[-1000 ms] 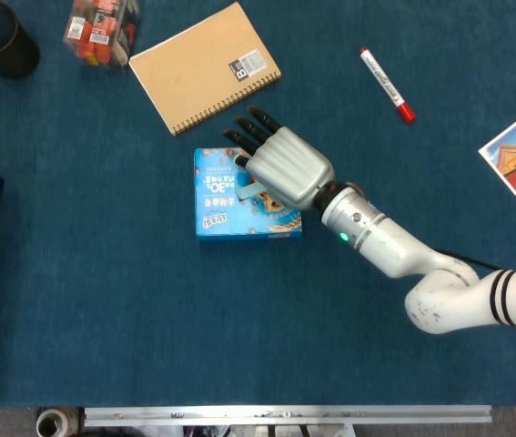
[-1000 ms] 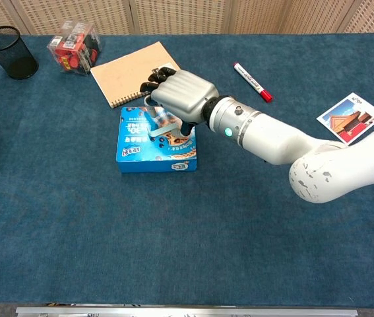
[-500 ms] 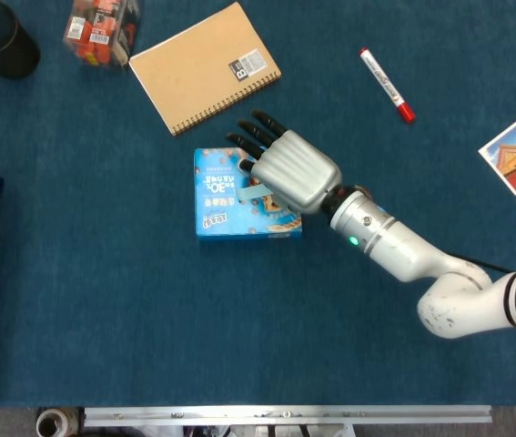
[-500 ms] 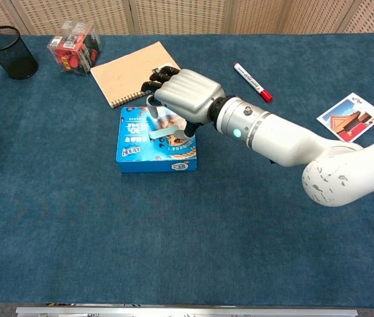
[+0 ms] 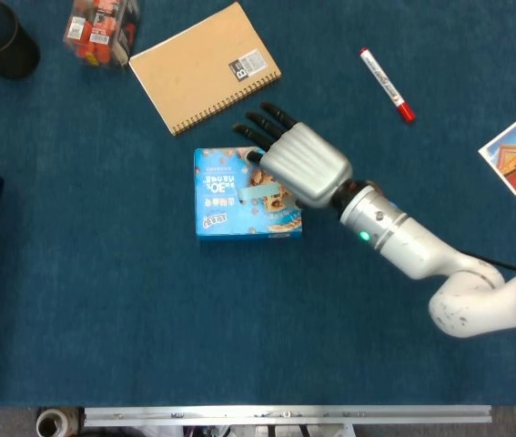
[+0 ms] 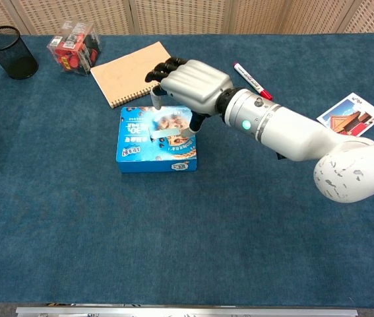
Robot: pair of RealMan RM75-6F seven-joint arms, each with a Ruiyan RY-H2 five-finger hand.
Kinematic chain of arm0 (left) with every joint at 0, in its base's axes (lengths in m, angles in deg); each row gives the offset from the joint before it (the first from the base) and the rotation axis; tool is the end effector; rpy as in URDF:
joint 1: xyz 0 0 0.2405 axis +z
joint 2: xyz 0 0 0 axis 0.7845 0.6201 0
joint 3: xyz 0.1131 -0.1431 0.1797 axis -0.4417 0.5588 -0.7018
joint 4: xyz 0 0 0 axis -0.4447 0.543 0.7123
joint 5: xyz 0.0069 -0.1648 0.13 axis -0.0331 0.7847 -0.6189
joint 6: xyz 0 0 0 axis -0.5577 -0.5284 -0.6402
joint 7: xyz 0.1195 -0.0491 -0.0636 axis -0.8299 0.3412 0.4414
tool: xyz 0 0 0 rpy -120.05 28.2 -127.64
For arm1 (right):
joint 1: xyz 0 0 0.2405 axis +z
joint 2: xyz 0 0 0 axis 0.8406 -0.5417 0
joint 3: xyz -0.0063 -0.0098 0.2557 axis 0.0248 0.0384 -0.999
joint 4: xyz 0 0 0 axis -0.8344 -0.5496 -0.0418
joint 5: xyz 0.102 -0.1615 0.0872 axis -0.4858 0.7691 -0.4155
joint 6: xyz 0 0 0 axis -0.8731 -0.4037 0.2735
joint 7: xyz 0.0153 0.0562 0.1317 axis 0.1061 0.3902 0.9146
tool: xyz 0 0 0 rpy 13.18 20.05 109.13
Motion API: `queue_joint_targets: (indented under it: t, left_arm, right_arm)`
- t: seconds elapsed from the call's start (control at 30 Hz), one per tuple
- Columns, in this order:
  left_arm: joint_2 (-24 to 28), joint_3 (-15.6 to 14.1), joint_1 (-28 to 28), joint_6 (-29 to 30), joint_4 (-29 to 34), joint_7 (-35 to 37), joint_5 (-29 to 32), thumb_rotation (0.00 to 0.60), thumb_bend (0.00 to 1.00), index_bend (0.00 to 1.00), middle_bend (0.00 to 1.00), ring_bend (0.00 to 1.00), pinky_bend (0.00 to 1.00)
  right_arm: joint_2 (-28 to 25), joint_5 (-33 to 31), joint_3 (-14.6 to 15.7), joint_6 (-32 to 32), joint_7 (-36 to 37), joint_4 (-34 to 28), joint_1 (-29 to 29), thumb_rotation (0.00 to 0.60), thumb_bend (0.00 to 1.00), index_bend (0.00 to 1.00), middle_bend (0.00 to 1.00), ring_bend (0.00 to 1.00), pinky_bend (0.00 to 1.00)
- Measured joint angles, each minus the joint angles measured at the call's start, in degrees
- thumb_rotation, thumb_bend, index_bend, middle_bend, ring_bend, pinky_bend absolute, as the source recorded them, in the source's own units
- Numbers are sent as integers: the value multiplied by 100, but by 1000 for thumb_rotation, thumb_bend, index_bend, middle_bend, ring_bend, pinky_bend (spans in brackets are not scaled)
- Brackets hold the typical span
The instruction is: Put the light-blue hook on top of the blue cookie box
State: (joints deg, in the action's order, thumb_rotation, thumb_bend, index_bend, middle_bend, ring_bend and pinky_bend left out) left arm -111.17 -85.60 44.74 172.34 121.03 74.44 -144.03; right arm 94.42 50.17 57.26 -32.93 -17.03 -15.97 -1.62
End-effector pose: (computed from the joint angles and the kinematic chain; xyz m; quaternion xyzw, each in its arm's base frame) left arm -0.3027 0.1945 0.1485 -0.5894 -0.3954 -0.3958 0.5828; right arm -0.0520 -0.3367 -0.0729 0.8455 -0.2118 0.3704 0.3212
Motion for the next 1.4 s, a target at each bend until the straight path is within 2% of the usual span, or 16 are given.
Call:
queue_joint_targets:
  t: [0.17,0.27,0.33,0.4,0.47,0.67,0.77,0.87,0.93,1.07,1.23,1.4]
  left_arm:
    - [73,-7,-79,-68,-52,46,-126,600,430,225,343,294,236]
    - [109,-19,-166,-125,-100,70,-274,600,431,233,343,295,236]
    - [142,-31,-260,-199,-148,117,-405,600,430,235,353,303,236]
    - [181,-40,-382,-293,-208,146,-553,600,430,234,381,324,256]
    - [218,-45,-499,-375,-254,157,-689,600,430,234,438,397,344]
    - [330,-71,-935,-784,-362,247,-1071,600,430,229,670,656,690]
    - [396,-113,-1182,-1125,-363,184,-1214,600,430,207,794,794,829]
    - [461,-160,-1436,-1531,-312,70,-1307,600,432,174,890,906,924]
    - [499,-187,-1637,-1847,-261,-12,-1352,600,461,161,928,944,960]
    - [535,-215,-2062,-2437,-166,-86,-1398,600,618,145,993,997,1000]
    - [420,-201,-2567,-2916,-137,-117,-1439,600,795,144,1000,1000,1000]
    - [173,-186,-2869,-3078,-252,-95,-1519,600,818,144,1000,1000,1000]
  right_arm:
    - [-381,-59,-79,148,84,-306,-135,600,134,388,155,0,0]
    - [-714,-99,-136,349,113,-596,-276,600,146,388,202,5,0]
    - [-972,-102,-163,523,140,-823,-402,600,147,388,235,40,3]
    - [-1192,-82,-170,660,173,-1010,-515,600,152,388,284,124,87]
    - [-1444,-48,-165,780,234,-1205,-642,600,178,388,316,181,209]
    - [-2130,-24,-130,937,479,-1638,-959,600,223,399,367,333,445]
    - [-2351,-33,-125,1021,592,-1722,-1101,600,261,413,402,464,591]
    - [-2479,-31,-106,1050,668,-1774,-1188,600,295,413,440,545,679]
    - [-2543,9,-86,1082,712,-1822,-1244,600,306,413,464,581,710]
    - [-2610,112,-38,1124,756,-1909,-1316,600,338,414,513,650,761]
    - [-2692,211,83,1149,705,-2024,-1427,600,368,415,587,728,809]
    - [-2733,287,162,1159,716,-2081,-1517,600,407,415,646,787,846]
